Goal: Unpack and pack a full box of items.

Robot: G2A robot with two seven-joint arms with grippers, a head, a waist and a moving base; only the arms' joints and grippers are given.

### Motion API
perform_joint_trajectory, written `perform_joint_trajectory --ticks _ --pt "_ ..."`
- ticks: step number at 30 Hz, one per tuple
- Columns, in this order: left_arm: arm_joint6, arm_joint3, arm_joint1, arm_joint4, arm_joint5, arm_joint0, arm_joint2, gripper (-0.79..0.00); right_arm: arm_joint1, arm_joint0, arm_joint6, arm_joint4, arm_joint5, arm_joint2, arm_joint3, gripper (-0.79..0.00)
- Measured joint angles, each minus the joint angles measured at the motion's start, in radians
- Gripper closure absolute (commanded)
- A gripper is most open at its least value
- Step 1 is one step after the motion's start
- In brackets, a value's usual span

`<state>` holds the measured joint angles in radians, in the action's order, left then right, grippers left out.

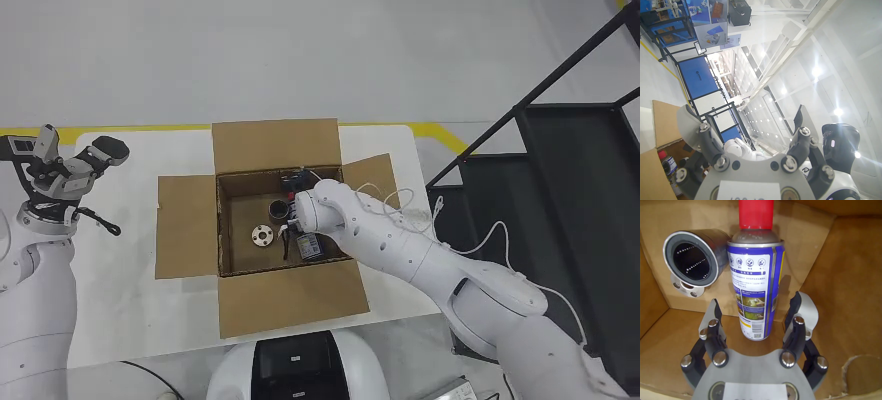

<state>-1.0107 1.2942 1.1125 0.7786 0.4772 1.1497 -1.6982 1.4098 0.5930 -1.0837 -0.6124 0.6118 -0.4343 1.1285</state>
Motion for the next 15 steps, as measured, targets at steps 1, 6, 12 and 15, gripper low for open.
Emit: perform_joint_trajectory --ticks 1,6,12,15 --pt "0.0 0.0 0.0 0.0 0.0 0.0 0.0 -0.785 0.005 -0.001 0.003 0.002 -0.003 0.001 -0.01 -0.65" --pt "0.0 0.0 0.0 0.0 0.0 0.0 0.0 -0.785 0.03 -0.009 0.018 0.015 -0.017 0.002 -0.072 -0.693" --pt "0.0 0.0 0.0 0.0 0.0 0.0 0.0 -0.785 0.057 -0.015 0.03 0.023 -0.03 0.002 -0.133 -0.382" --pt "0.0 0.0 0.0 0.0 0.0 0.0 0.0 -0.785 0.069 -0.018 0.034 0.024 -0.037 0.002 -0.155 -0.117"
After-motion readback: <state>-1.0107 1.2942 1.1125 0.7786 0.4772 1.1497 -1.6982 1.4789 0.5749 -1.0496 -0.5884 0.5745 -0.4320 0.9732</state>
